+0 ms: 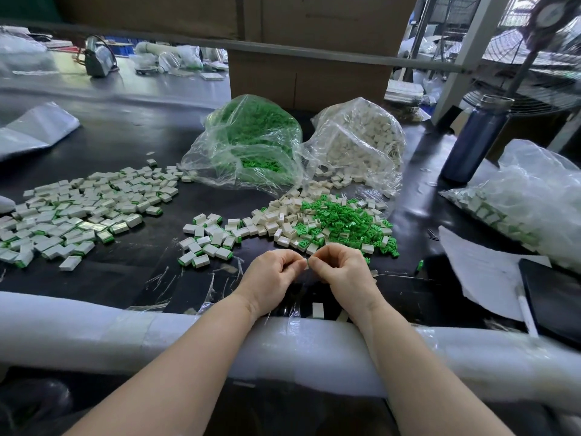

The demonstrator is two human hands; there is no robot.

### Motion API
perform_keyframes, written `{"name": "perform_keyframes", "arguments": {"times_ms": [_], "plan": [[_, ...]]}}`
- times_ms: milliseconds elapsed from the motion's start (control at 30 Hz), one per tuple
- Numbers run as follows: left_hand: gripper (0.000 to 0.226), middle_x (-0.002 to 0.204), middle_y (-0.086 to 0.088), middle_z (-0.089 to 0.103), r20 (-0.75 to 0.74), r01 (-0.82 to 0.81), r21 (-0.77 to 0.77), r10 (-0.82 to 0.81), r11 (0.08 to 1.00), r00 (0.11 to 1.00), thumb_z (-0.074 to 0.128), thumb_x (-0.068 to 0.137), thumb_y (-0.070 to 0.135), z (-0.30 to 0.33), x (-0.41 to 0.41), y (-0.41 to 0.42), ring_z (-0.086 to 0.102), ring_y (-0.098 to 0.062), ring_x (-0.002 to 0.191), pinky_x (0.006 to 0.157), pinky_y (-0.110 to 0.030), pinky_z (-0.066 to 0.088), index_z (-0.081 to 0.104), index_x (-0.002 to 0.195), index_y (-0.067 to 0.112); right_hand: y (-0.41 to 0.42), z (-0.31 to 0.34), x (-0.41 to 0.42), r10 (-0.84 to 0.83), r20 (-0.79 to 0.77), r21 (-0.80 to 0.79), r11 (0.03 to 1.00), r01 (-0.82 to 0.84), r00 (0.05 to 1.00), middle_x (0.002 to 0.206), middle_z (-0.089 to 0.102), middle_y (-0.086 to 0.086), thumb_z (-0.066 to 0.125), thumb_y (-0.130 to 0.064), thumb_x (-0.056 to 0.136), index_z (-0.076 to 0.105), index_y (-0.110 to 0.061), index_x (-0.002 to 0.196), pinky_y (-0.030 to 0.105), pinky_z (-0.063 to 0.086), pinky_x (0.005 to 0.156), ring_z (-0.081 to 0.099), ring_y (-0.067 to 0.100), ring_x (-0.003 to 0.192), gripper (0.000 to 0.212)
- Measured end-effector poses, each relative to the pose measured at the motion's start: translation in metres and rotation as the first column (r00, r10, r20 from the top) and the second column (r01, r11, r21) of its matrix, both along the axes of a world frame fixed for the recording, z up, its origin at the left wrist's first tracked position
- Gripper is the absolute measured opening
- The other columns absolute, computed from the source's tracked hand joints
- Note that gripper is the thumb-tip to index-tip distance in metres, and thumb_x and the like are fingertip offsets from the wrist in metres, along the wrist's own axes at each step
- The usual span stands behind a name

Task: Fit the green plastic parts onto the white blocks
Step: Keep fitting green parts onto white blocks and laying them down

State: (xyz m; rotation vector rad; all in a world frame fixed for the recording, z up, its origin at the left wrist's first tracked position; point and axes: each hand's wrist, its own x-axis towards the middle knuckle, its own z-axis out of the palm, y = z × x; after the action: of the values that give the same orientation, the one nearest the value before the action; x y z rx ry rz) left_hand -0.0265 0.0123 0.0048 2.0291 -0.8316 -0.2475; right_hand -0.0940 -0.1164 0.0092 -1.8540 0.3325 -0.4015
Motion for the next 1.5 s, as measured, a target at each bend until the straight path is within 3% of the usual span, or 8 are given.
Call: {"name": "perform_keyframes", "arguments": {"times_ms": [167,400,600,800,1033,1167,1300,1500], "plan": [[0.021,0.076,0.0,0.059,0.006,-0.005,-0.061,0.005,0.998,1.0,0.066,0.085,0.022,0.0003,-0.0016,-0.0007,0.053,-0.012,0.066,0.07,-0.023,0.046,0.058,0.104,0.022,-0.0014,-0.0002,0.0001,-0.021,0.034,0.102,0.995,0.017,0.999,0.068,0.063,0.009,0.065,0.001,0.082,0.063,-0.013,0.079,0.035,0.053,0.067,0.059,0.018,0.065,0.014],[0.011,0.091,0.0,0.064,0.042,-0.065,-0.114,0.07,0.991,0.997,0.065,0.086,0.016,-0.0011,0.0011,-0.0017,0.059,-0.011,0.086,0.08,-0.014,0.043,0.069,0.094,0.012,-0.0043,-0.0009,-0.0004,-0.011,0.063,0.217,0.976,-0.003,0.998,0.061,0.068,-0.004,0.066,0.002,0.082,0.066,-0.011,0.077,0.016,0.05,0.054,0.063,0.003,0.056,0.014],[0.013,0.079,0.011,0.065,-0.096,-0.06,-0.146,0.046,0.987,0.994,0.063,0.087,0.015,-0.001,0.0028,-0.0004,0.058,0.001,0.076,0.073,-0.006,0.043,0.072,0.096,0.012,-0.0023,-0.0037,0.0019,-0.011,0.034,0.14,0.99,0.006,0.999,0.064,0.063,0.001,0.065,-0.003,0.084,0.063,-0.015,0.071,0.015,0.046,0.054,0.055,0.003,0.054,0.018],[0.014,0.079,0.007,0.06,0.021,-0.05,-0.028,0.051,0.998,0.998,0.063,0.087,0.017,-0.0028,0.0029,0.0001,0.056,-0.008,0.078,0.075,-0.016,0.041,0.072,0.095,0.009,-0.0035,-0.0043,0.003,0.005,-0.045,-0.046,0.999,-0.007,0.999,0.061,0.056,-0.003,0.066,-0.007,0.083,0.061,-0.019,0.066,0.021,0.04,0.059,0.048,0.006,0.055,0.021],[0.016,0.069,0.013,0.047,0.18,-0.025,0.02,0.021,0.999,0.983,0.062,0.088,0.018,-0.0006,-0.0005,0.0,0.051,-0.013,0.074,0.074,-0.027,0.042,0.072,0.096,0.008,-0.0038,-0.0029,0.0009,0.02,-0.061,-0.062,0.998,-0.024,0.998,0.06,0.056,-0.005,0.066,-0.006,0.084,0.061,-0.019,0.065,0.02,0.04,0.059,0.047,0.004,0.054,0.023],[0.016,0.078,0.005,0.056,0.123,-0.025,0.01,0.024,1.0,0.992,0.062,0.088,0.016,-0.0008,0.0005,-0.0002,0.054,-0.014,0.08,0.08,-0.027,0.044,0.072,0.096,0.007,-0.004,-0.0013,-0.0002,0.039,-0.068,-0.068,0.997,-0.044,0.997,0.061,0.056,-0.005,0.066,-0.007,0.084,0.062,-0.018,0.067,0.018,0.041,0.059,0.048,0.002,0.054,0.021],[0.014,0.073,0.011,0.055,0.07,-0.022,-0.01,0.022,1.0,0.997,0.062,0.088,0.015,0.0001,0.0017,0.0003,0.052,-0.007,0.074,0.069,-0.01,0.038,0.073,0.094,0.007,-0.0038,-0.0001,-0.0005,0.056,-0.071,-0.043,0.997,-0.059,0.996,0.059,0.055,-0.005,0.065,-0.007,0.084,0.062,-0.017,0.068,0.016,0.041,0.057,0.047,-0.001,0.051,0.019],[0.015,0.072,0.009,0.049,0.159,-0.003,0.035,-0.003,0.999,0.987,0.063,0.088,0.016,0.0014,-0.0006,0.0006,0.05,-0.012,0.076,0.071,-0.02,0.037,0.072,0.094,0.006,-0.0031,-0.0017,-0.0003,0.033,-0.075,-0.076,0.996,-0.039,0.997,0.053,0.058,-0.009,0.065,-0.003,0.083,0.061,-0.019,0.064,0.018,0.042,0.057,0.051,-0.001,0.049,0.025]]}}
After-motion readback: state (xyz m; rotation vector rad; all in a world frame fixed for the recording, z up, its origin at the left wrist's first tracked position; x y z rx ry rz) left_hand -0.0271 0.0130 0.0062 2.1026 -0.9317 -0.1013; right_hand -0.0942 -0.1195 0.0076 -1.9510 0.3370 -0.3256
